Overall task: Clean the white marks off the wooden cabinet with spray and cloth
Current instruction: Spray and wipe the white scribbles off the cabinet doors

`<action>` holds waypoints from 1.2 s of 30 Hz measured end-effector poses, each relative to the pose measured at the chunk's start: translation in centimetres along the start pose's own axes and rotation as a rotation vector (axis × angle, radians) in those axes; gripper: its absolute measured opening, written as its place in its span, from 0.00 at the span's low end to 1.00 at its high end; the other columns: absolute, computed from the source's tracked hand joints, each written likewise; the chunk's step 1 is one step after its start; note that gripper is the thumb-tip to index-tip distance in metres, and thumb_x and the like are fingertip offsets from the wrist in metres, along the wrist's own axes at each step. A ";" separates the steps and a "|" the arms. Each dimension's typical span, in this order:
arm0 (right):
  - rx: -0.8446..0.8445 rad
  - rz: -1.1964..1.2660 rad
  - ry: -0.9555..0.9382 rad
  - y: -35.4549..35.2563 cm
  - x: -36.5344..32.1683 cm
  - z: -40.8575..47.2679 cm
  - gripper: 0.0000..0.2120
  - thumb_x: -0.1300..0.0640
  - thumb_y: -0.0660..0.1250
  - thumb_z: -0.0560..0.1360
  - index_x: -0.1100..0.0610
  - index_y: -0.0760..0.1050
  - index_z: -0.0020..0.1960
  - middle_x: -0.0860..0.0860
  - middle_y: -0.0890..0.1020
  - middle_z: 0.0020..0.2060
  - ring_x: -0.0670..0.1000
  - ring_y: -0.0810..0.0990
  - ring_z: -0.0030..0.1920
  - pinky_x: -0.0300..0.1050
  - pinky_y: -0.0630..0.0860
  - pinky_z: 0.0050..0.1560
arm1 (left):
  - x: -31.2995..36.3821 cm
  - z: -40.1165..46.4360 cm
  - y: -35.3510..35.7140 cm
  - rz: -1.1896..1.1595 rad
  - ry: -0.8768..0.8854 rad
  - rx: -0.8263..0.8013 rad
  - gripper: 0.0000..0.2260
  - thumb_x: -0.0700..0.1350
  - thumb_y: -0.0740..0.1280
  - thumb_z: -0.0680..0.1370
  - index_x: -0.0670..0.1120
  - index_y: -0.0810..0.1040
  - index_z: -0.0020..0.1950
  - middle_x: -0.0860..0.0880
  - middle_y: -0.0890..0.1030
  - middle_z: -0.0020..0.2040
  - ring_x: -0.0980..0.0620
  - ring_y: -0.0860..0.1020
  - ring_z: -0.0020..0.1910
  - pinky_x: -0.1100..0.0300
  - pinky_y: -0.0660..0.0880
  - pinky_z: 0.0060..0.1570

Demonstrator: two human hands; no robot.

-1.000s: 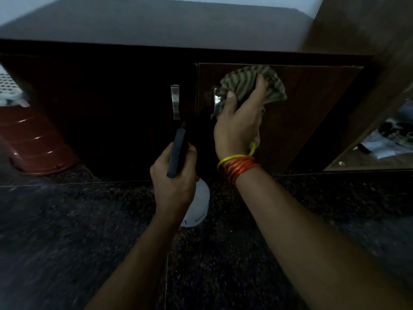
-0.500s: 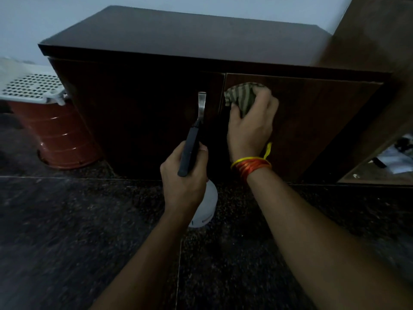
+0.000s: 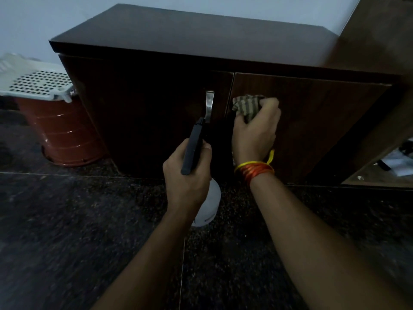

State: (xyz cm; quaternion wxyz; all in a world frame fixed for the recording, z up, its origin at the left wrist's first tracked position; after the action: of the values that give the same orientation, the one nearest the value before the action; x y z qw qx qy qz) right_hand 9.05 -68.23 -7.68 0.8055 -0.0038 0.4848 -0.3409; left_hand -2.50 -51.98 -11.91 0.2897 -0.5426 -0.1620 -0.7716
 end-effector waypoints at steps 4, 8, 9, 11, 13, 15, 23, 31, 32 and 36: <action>-0.048 0.127 0.038 0.9 2.5 -1.6 0.16 0.59 0.70 0.72 0.62 0.68 0.55 0.57 0.74 0.52 0.47 0.72 0.47 0.30 0.64 0.43 | -0.4 0.1 -0.1 -0.004 -0.020 -0.002 0.10 0.44 0.65 0.80 0.40 0.76 0.42 0.37 0.73 0.28 0.40 0.74 0.28 0.45 0.70 0.32; -0.030 0.179 0.109 0.5 2.8 -1.6 0.17 0.60 0.71 0.71 0.62 0.69 0.56 0.56 0.74 0.52 0.47 0.71 0.48 0.22 0.64 0.42 | -0.2 0.4 -0.6 -0.002 -0.021 0.012 0.08 0.44 0.65 0.80 0.44 0.75 0.42 0.35 0.73 0.30 0.37 0.73 0.29 0.45 0.69 0.30; -0.014 0.195 0.111 0.2 2.4 -1.7 0.18 0.60 0.71 0.71 0.62 0.69 0.57 0.56 0.73 0.53 0.46 0.71 0.49 0.19 0.64 0.43 | -0.1 0.4 -0.7 -0.004 -0.020 0.013 0.08 0.45 0.65 0.80 0.44 0.75 0.42 0.35 0.73 0.30 0.37 0.73 0.29 0.45 0.69 0.31; 0.024 0.229 0.093 -0.4 1.1 -2.1 0.19 0.62 0.71 0.71 0.61 0.70 0.59 0.55 0.71 0.57 0.46 0.71 0.52 0.19 0.65 0.47 | 0.0 0.8 -1.2 -0.007 -0.017 0.012 0.09 0.45 0.65 0.80 0.42 0.75 0.42 0.35 0.73 0.30 0.38 0.73 0.29 0.44 0.70 0.31; 0.060 0.262 0.042 -1.1 -0.4 -2.9 0.20 0.63 0.70 0.70 0.61 0.70 0.60 0.55 0.69 0.60 0.48 0.72 0.55 0.24 0.68 0.54 | 0.4 1.4 -1.8 -0.006 -0.005 0.009 0.09 0.45 0.65 0.80 0.41 0.75 0.43 0.36 0.73 0.30 0.42 0.74 0.28 0.47 0.71 0.31; 0.046 0.273 -0.008 -0.9 -1.5 -3.9 0.20 0.64 0.70 0.70 0.61 0.71 0.60 0.54 0.68 0.60 0.49 0.73 0.57 0.27 0.69 0.57 | 0.8 1.9 -2.4 -0.003 0.014 0.009 0.09 0.45 0.64 0.81 0.42 0.75 0.44 0.38 0.73 0.30 0.45 0.74 0.27 0.50 0.72 0.30; -0.088 0.237 -0.062 3.4 -5.0 -3.5 0.15 0.62 0.70 0.69 0.60 0.73 0.55 0.55 0.74 0.52 0.41 0.68 0.48 0.31 0.63 0.45 | 1.3 2.2 -5.0 0.026 0.044 0.031 0.09 0.44 0.64 0.81 0.53 0.74 0.41 0.37 0.73 0.29 0.46 0.74 0.28 0.59 0.73 0.28; -0.139 0.146 0.055 5.0 -2.1 -5.0 0.15 0.64 0.71 0.69 0.60 0.68 0.51 0.54 0.73 0.50 0.48 0.71 0.45 0.29 0.63 0.40 | 1.4 2.2 -6.3 0.019 0.035 0.042 0.09 0.45 0.64 0.81 0.54 0.73 0.41 0.34 0.76 0.38 0.42 0.74 0.29 0.51 0.73 0.30; -0.121 0.150 0.045 4.8 -2.6 -4.7 0.15 0.66 0.71 0.68 0.60 0.69 0.50 0.54 0.72 0.50 0.46 0.70 0.44 0.26 0.63 0.39 | 1.3 2.2 -6.4 0.018 0.033 0.046 0.09 0.45 0.64 0.81 0.53 0.73 0.41 0.33 0.77 0.38 0.41 0.74 0.29 0.51 0.73 0.30; -0.049 0.211 -0.004 3.5 -4.7 -3.4 0.15 0.67 0.69 0.68 0.62 0.71 0.53 0.55 0.73 0.52 0.39 0.64 0.43 0.16 0.60 0.40 | 0.8 2.3 -5.8 -0.005 0.020 0.042 0.09 0.44 0.64 0.81 0.42 0.75 0.43 0.32 0.74 0.34 0.35 0.73 0.31 0.46 0.71 0.31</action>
State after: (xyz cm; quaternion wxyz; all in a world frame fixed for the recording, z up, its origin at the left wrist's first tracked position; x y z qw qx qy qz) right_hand 6.86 -61.79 -6.99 0.8375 0.0271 0.4891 -0.2422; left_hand -4.63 -46.40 -9.99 0.3010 -0.5283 -0.1767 -0.7740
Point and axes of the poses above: each hand's wrist, its own z-axis towards the middle knuckle, its own y-axis out of the palm, x = y × z, the point moved 10 cm from there along z, towards the middle knuckle
